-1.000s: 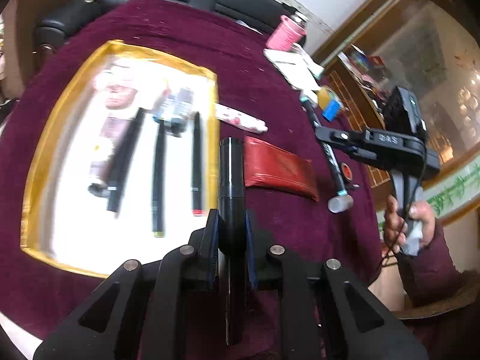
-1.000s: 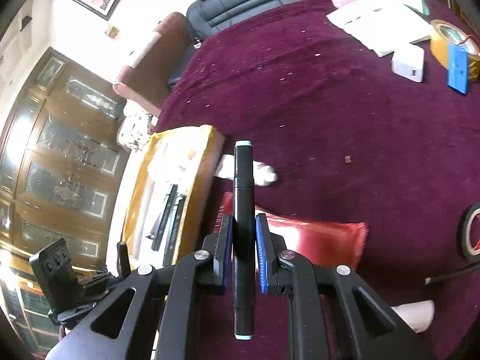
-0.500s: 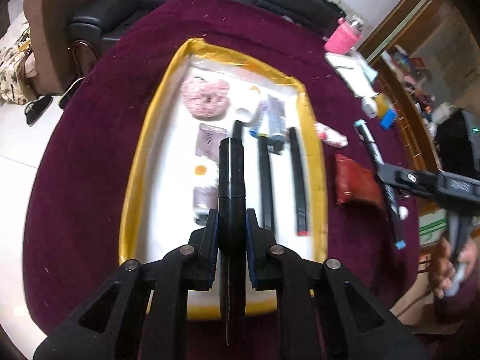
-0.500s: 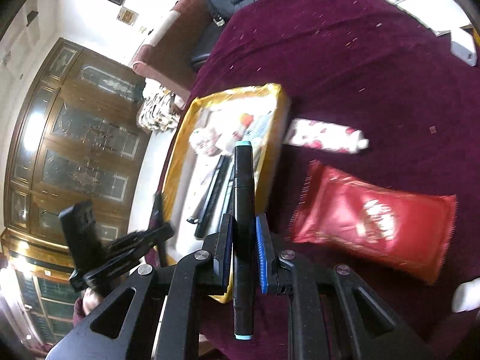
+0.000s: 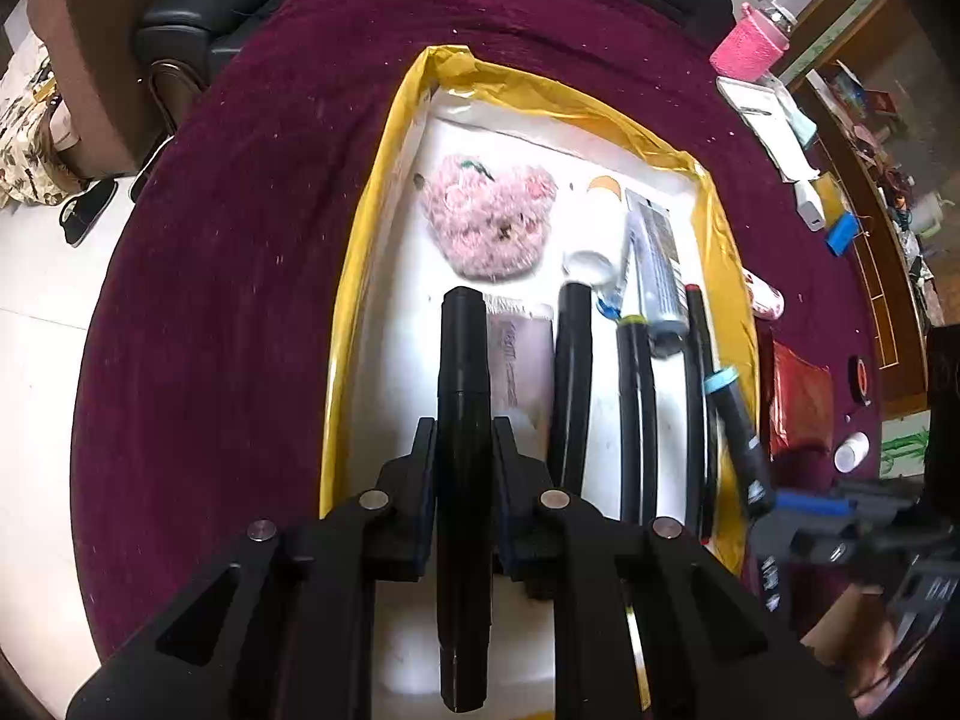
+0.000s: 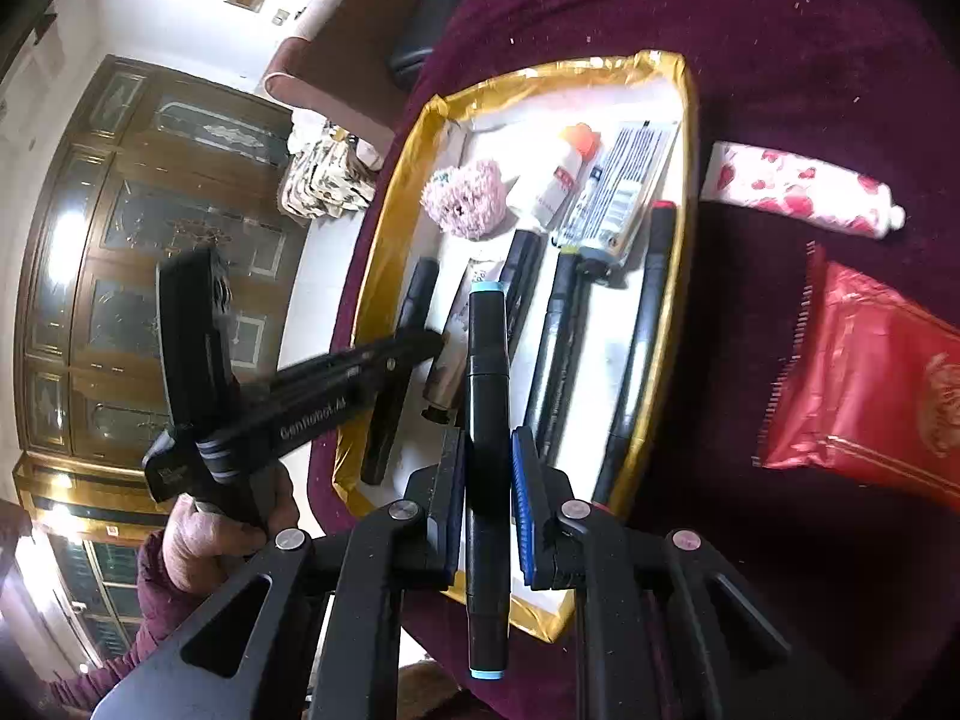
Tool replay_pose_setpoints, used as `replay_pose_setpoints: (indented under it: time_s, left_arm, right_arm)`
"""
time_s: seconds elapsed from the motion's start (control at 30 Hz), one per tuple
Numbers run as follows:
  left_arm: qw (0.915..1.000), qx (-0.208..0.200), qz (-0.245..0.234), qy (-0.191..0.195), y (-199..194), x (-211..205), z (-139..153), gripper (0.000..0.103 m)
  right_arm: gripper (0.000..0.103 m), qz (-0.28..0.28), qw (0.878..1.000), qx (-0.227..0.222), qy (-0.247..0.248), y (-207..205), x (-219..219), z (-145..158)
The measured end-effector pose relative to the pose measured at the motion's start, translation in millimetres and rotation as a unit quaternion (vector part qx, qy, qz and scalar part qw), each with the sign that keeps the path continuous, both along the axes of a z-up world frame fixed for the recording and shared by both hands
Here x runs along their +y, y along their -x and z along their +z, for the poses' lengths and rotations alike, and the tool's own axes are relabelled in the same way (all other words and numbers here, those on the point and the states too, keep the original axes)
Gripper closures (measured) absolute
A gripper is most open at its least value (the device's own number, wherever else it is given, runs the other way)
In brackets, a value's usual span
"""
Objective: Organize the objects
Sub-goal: 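Carry both markers into the tray and open both tools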
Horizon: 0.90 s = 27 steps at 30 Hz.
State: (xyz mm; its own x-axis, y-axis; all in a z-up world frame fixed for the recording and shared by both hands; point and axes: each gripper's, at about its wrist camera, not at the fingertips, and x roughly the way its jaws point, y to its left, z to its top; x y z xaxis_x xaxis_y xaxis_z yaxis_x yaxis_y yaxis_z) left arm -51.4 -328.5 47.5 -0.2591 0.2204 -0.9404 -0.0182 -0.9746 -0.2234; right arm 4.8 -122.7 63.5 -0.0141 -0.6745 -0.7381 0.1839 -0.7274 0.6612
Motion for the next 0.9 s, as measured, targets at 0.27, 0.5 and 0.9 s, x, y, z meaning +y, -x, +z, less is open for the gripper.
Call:
replay_pose_setpoints:
  time_s: [0.27, 0.5, 0.9]
  left_arm:
    - [0.9994, -0.001, 0.003, 0.035, 7.6, 3.8, -0.1, 0.089]
    - [0.9996, -0.007, 0.007, 0.028, 4.1, -2.5, 5.7, 0.084]
    - [0.9991, 0.028, 0.022, 0.021, -26.9, -11.9, 41.9, 0.06]
  right_arm:
    - [0.089, -0.022, 0.999, -0.036, -0.014, 11.0, -25.0, -25.8]
    - [0.089, -0.026, 0.997, -0.01, -0.066, 7.3, -44.9, -26.4]
    - [0.089, -0.054, 0.99, 0.001, -0.128, 13.0, -49.4, -26.7]
